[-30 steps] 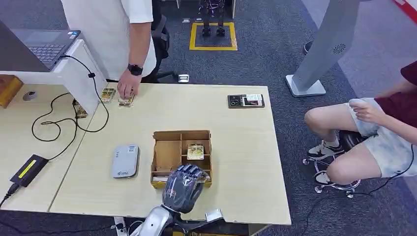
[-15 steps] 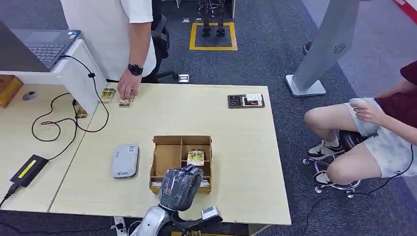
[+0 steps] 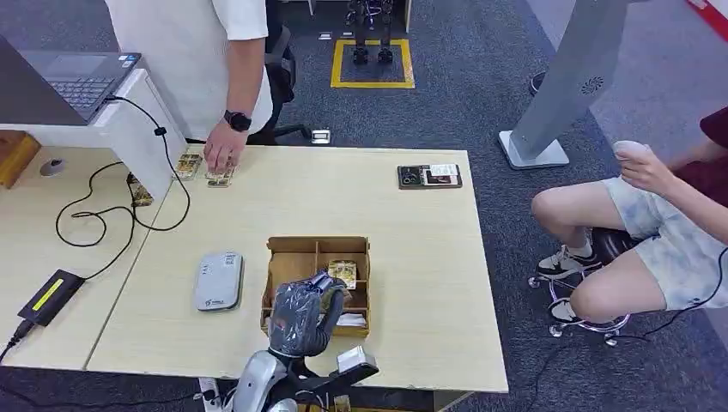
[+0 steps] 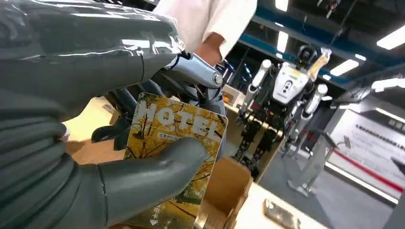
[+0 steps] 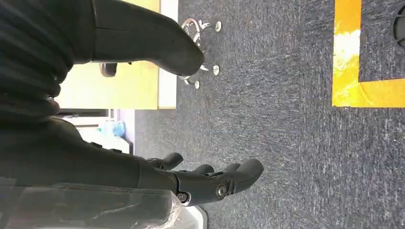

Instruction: Pass the card to the sensor for recognition and then transmit it.

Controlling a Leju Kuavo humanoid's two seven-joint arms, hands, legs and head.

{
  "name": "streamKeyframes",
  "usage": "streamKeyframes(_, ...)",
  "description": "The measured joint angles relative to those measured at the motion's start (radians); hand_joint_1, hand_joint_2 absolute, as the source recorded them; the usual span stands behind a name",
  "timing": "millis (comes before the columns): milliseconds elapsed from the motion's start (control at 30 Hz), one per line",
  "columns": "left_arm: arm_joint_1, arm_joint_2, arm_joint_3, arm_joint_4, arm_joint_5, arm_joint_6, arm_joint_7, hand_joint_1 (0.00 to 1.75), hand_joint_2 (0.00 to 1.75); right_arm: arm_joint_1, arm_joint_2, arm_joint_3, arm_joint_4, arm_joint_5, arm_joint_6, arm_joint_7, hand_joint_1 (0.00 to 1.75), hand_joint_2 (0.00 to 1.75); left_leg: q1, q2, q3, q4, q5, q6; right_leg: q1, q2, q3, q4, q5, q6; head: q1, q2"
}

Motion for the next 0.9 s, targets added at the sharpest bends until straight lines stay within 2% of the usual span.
streamKeyframes(100,-0.009,-0.013,0.034,-0.025,0.037,0.000,-0.032,1.75,1.75,-0.001,0.000,0.006,0.002,0.000,-0.006,0.000,0.00,1.75,0.000,0.000,0.000,0.000,0.000,0.000,0.000,0.000,0.000,0.000,0.000,0.000,0.000,0.000)
streamKeyframes(167,-0.043,-0.013,0.048,-0.030,0.079,0.000,-0.032,1.75,1.75,-0.002,0.000,0.012,0.006,0.000,-0.011,0.003,0.00,1.75,0.000,0.000,0.000,0.000,0.000,0.000,0.000,0.000,0.000,0.000,0.000,0.000,0.000,0.000)
streamKeyframes(367,-0.159,0.005,0.055,-0.032,0.128,-0.004,0.023,1.75,1.75,-0.004,-0.003,0.037,0.017,0.000,-0.014,0.008,0.00,1.75,0.000,0.000,0.000,0.000,0.001,0.000,0.000,0.000,0.001,0.000,0.001,0.000,0.000,0.000)
streamKeyframes(667,-0.204,0.022,0.055,-0.032,0.130,-0.003,0.036,1.75,1.75,-0.005,-0.008,0.055,0.028,0.000,-0.015,0.009,0.00,1.75,0.000,0.000,0.000,0.000,0.000,0.000,0.000,0.000,0.000,0.000,0.001,0.000,0.000,0.000)
streamKeyframes(800,-0.278,0.031,0.055,-0.030,0.147,-0.032,0.080,1.75,1.75,-0.009,-0.013,0.067,0.034,0.000,-0.015,0.010,0.00,1.75,0.000,0.000,0.000,0.000,0.001,0.000,0.000,0.000,0.000,0.000,0.001,0.000,0.000,0.000)
streamKeyframes(900,-0.369,0.040,0.055,-0.005,0.129,-0.064,0.129,1.75,1.75,-0.015,-0.019,0.082,0.043,0.000,-0.013,0.011,0.00,1.75,0.000,0.000,0.000,0.000,0.002,0.000,0.000,0.000,0.000,0.000,0.003,0.000,0.000,0.000)
